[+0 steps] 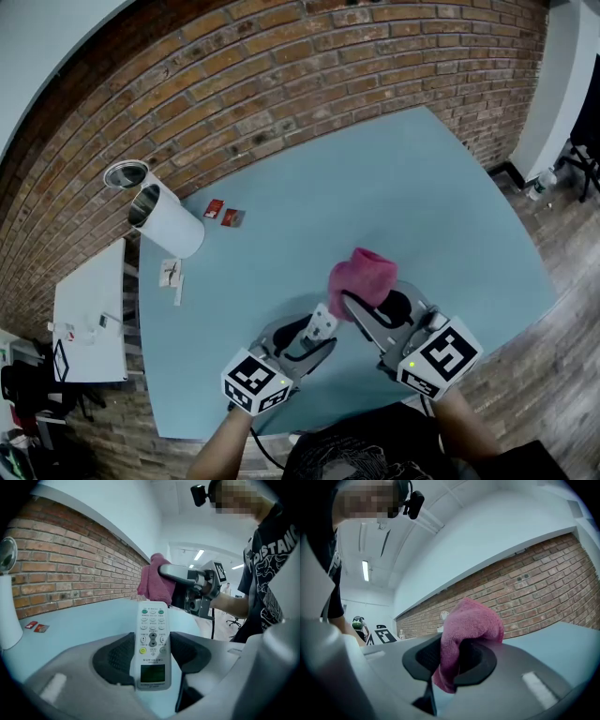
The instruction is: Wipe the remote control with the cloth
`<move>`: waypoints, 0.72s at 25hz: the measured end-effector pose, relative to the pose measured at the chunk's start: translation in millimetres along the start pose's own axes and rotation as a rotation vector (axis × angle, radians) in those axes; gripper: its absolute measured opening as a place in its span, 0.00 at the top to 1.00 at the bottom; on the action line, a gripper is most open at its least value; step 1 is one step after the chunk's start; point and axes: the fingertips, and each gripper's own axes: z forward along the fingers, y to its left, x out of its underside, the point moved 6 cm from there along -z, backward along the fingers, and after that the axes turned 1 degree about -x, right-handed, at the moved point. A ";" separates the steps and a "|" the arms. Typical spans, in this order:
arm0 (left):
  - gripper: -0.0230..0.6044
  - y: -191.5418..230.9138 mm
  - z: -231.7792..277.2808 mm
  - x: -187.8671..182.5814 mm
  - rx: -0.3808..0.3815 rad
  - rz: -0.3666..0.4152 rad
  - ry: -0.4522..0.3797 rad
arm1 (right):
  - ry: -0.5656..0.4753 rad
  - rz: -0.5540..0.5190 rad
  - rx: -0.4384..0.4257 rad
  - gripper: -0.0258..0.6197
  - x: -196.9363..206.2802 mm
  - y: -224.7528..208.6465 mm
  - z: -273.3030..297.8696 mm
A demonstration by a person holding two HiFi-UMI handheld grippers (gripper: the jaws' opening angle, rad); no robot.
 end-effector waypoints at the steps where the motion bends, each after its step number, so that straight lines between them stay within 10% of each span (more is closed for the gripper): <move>1: 0.58 -1.8 0.4 -0.4 0.000 0.020 0.006 | 0.000 0.002 0.001 0.86 0.0 -0.4 -0.3; 18: 0.57 -38.3 0.5 -13.1 0.126 0.295 0.092 | -0.002 0.125 -0.160 0.86 -0.5 -13.6 -2.9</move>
